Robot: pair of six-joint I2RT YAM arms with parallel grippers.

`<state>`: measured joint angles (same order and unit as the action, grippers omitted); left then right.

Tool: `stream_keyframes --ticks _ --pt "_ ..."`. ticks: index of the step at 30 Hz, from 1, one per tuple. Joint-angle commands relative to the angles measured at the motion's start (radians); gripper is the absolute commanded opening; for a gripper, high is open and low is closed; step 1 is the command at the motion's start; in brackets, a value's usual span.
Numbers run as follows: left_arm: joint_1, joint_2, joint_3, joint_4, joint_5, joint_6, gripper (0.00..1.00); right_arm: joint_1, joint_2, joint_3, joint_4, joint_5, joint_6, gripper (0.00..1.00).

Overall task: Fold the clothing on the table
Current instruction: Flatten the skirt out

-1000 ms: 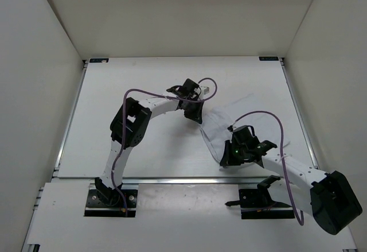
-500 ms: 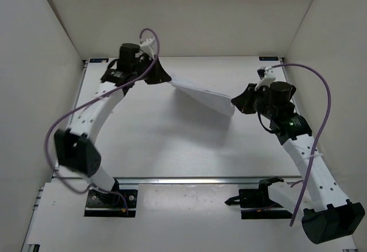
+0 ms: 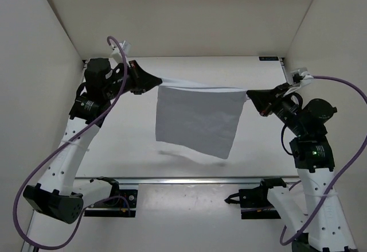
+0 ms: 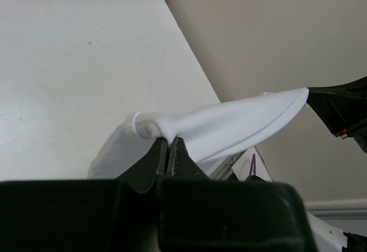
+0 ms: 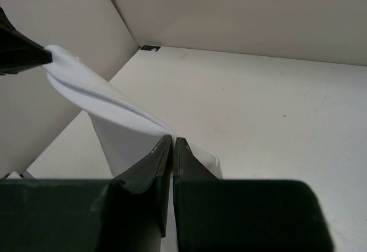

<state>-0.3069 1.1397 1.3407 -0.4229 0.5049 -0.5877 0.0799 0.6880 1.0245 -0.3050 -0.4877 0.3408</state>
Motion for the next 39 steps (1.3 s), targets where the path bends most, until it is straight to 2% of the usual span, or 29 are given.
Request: stream_keyframes --ticks 1,3,6,8,9,10,12,14,17,20,21,23,24,26,27,30,33,34,36,39 --pt "0.058 0.005 -0.050 0.035 -0.031 -0.037 0.00 -0.078 0.054 -0.029 0.108 -0.098 0.033 0.00" --pt "0.068 0.050 -0.083 0.070 -0.008 -0.049 0.00 -0.059 0.109 -0.046 0.141 -0.091 0.029 0.00" --pt "0.087 0.168 -0.088 0.146 0.024 -0.070 0.00 0.062 0.247 -0.031 0.194 -0.005 -0.020 0.00" --pt "0.107 0.282 0.054 0.148 0.049 -0.066 0.00 0.095 0.383 0.029 0.242 -0.006 -0.043 0.00" --pt "0.123 0.372 0.192 0.113 0.067 -0.061 0.00 0.081 0.425 0.111 0.244 -0.032 -0.037 0.00" --pt "0.133 0.469 0.268 0.057 0.076 -0.045 0.00 0.086 0.505 0.211 0.224 -0.046 -0.030 0.00" --pt "0.149 0.567 0.549 -0.005 0.086 -0.037 0.00 0.081 0.612 0.364 0.224 -0.034 -0.042 0.00" --pt "0.152 0.612 0.632 0.018 0.081 -0.060 0.00 0.096 0.681 0.501 0.186 -0.016 -0.069 0.00" --pt "0.166 0.611 0.611 0.061 0.106 -0.096 0.00 0.072 0.774 0.649 0.149 -0.045 -0.074 0.00" --pt "0.164 0.575 0.488 0.071 0.096 -0.066 0.00 0.060 0.769 0.535 0.170 -0.068 -0.049 0.00" --pt "0.155 0.545 0.391 0.114 0.096 -0.061 0.00 0.067 0.747 0.493 0.185 -0.060 -0.046 0.00" --pt "0.150 0.456 0.121 0.200 0.099 -0.078 0.00 0.072 0.700 0.294 0.216 -0.046 -0.043 0.00" --pt "0.143 0.430 0.044 0.263 0.098 -0.090 0.00 0.075 0.661 0.173 0.225 -0.035 -0.033 0.00" --pt "0.126 0.337 -0.221 0.311 0.074 -0.095 0.00 0.073 0.593 -0.005 0.260 -0.034 0.010 0.00" --pt "0.120 0.316 -0.280 0.334 0.073 -0.089 0.00 0.080 0.543 -0.129 0.262 -0.025 0.045 0.00" --pt "0.053 0.149 -0.639 0.354 0.057 -0.086 0.00 0.144 0.392 -0.392 0.247 0.001 0.128 0.00" --pt "0.016 -0.015 -0.840 0.302 0.040 -0.112 0.00 0.237 0.279 -0.570 0.132 0.017 0.249 0.00" --pt "-0.004 -0.047 -0.862 0.223 0.014 -0.118 0.00 0.256 0.216 -0.596 0.115 0.008 0.276 0.00" --pt "-0.024 -0.208 -0.922 0.112 -0.035 -0.123 0.00 0.326 0.122 -0.685 0.058 0.029 0.386 0.00" --pt "-0.058 -0.426 -0.983 0.014 -0.083 -0.201 0.00 0.379 -0.062 -0.737 -0.058 0.049 0.447 0.00"
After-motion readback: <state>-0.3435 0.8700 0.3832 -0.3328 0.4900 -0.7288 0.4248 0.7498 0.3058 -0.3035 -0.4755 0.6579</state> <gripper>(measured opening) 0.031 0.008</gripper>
